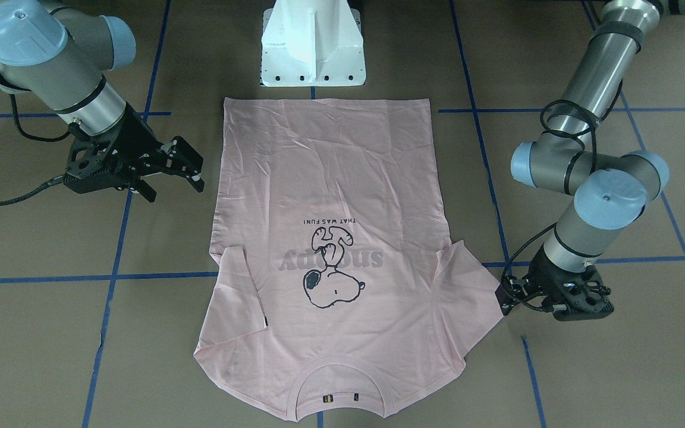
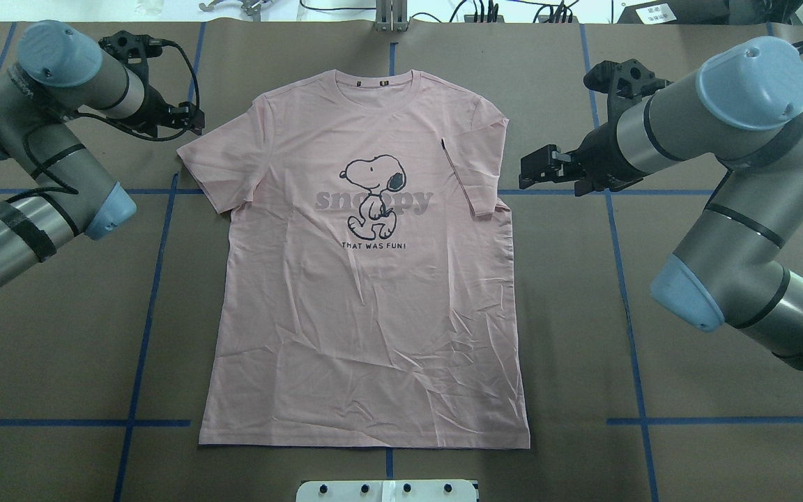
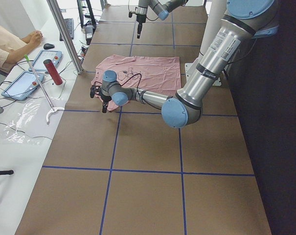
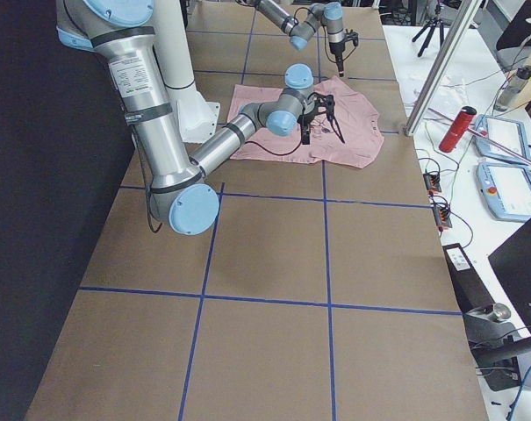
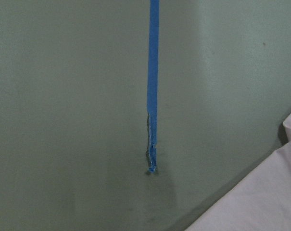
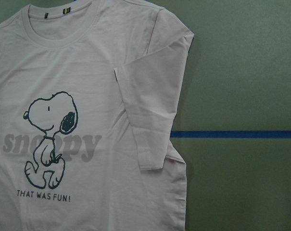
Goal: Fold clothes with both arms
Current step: 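Move the left gripper to the sleeve nearest it while the right arm draws back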
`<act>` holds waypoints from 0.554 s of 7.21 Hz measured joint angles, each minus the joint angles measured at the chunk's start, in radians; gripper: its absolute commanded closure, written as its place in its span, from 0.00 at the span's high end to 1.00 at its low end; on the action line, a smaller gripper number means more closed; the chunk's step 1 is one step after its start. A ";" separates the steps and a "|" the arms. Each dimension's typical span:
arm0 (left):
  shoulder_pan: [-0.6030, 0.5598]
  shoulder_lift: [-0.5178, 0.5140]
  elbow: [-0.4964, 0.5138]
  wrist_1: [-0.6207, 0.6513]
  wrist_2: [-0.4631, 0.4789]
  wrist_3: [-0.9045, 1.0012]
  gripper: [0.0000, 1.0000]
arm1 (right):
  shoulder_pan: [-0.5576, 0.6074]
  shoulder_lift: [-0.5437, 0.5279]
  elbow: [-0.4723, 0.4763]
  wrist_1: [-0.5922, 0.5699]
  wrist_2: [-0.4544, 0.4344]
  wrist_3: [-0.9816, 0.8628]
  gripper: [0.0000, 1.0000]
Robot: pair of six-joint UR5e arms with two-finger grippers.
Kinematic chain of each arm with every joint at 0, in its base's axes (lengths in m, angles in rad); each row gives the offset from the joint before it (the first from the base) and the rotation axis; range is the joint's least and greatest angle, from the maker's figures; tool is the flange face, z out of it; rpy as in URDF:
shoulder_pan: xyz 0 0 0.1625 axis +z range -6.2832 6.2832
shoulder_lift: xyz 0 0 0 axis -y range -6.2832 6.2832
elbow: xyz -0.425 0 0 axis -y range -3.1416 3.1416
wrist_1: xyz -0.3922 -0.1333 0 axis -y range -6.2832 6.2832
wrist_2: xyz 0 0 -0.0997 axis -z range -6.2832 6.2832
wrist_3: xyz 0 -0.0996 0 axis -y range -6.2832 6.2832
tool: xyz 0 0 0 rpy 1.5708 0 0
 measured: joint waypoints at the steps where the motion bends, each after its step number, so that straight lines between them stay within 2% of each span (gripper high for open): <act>1: 0.013 -0.004 0.006 -0.001 0.010 0.003 0.67 | 0.003 0.000 0.002 0.001 -0.004 0.001 1.00; 3: 0.023 0.001 0.005 -0.001 0.014 0.020 0.67 | 0.006 0.002 0.001 0.002 -0.010 0.003 1.00; 4: 0.024 0.004 0.003 -0.001 0.014 0.026 0.61 | 0.005 0.003 -0.001 0.002 -0.015 0.004 1.00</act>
